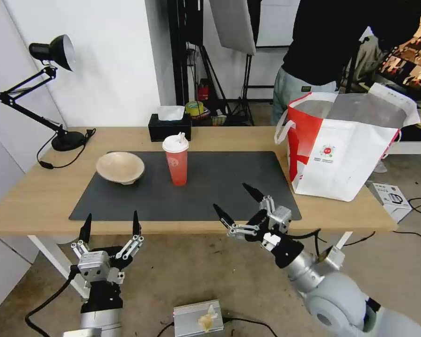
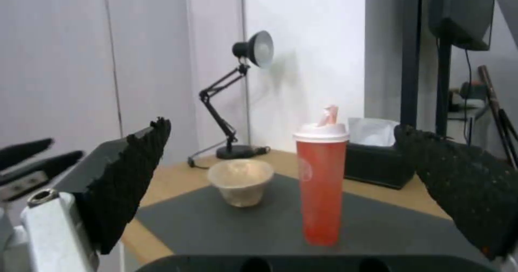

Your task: Pick up the trash from the table and place it into the takeout bag.

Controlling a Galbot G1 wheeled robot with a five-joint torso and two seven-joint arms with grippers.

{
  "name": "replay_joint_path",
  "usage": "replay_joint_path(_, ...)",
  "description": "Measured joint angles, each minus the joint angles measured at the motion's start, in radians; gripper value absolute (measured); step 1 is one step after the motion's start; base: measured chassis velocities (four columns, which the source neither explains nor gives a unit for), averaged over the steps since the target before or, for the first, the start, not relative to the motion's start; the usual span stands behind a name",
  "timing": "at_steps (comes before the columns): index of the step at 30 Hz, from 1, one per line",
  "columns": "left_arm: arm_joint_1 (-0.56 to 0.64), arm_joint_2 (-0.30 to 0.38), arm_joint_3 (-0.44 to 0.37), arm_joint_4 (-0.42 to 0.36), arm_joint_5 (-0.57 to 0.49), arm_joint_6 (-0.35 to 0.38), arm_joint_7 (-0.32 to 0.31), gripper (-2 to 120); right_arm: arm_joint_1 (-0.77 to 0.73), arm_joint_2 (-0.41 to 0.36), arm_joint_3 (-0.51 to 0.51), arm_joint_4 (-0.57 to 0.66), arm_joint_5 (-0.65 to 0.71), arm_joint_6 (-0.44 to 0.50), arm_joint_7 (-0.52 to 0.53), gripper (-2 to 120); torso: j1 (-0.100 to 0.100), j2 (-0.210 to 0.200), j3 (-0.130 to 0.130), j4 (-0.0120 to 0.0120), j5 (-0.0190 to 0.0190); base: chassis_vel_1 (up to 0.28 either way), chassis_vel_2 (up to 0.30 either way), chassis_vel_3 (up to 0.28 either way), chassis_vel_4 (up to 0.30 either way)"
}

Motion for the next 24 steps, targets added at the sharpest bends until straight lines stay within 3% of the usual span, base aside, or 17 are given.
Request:
replay_joint_path(14,0.013,-0.029,-0.004,0.011,0.034,-0.020,0.002,100,0.144,0.035,-0.084,-0.090,-0.078,-0.136,0.174,100,0.000,0.000,0.000,0.0001,0.0000,0.000,0.000,0.000,0.000)
replay_joint_path(17,0.011,-0.038,-0.003,0.017,0.038,-0.021,0.002,100,0.175,0.058,-0.110,-0.104,-0.090,-0.217,0.227,100,0.000,0.000,0.000,0.0001,0.0000,0.000,0.000,0.000,0.000)
replay_joint_path(24,0.015,-0.047,-0.002,0.019,0.043,-0.021,0.002,100,0.224,0.075,-0.138,-0.107,-0.087,-0.277,0.246,100,0.000,0.000,0.000,0.0001,0.0000,0.000,0.000,0.000,0.000)
